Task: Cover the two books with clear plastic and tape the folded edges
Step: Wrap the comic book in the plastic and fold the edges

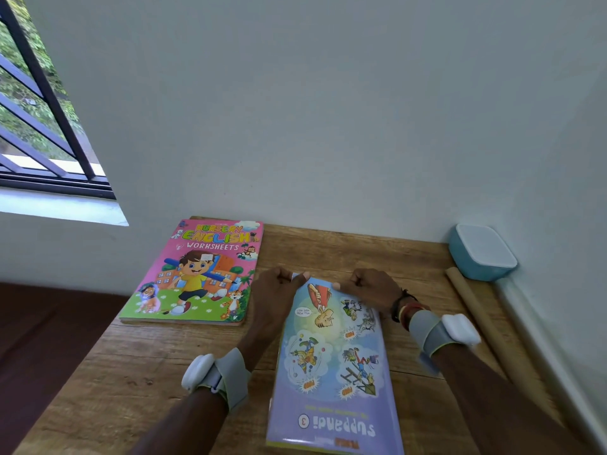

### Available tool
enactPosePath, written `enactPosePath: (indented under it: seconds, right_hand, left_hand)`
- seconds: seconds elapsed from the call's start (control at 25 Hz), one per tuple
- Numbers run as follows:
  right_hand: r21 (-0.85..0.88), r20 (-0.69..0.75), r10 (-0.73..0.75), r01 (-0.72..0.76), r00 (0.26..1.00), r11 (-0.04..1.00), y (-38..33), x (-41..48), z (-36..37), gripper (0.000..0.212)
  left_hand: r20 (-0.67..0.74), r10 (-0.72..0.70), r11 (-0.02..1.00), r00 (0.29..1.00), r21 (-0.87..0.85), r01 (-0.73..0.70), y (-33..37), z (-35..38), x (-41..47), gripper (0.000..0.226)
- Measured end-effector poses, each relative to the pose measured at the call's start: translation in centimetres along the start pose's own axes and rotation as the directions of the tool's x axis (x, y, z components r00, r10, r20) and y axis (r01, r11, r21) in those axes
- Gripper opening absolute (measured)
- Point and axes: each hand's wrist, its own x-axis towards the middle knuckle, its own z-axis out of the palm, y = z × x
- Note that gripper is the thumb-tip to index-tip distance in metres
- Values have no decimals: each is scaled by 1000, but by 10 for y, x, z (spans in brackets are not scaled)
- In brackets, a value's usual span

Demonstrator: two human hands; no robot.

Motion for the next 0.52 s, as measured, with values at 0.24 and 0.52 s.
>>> enactPosePath:
  seconds: [0.24,0.52]
  right_hand:
    - [-5,38,25,-24,999,1000,11,5,-2,44]
    - [36,11,-4,4,1000,999,24,7,-3,22]
  left_hand:
    - [43,-44,996,998,83,40,-9,-3,-1,23]
    - [55,-39,970,998,241,25,-15,-11,4,22]
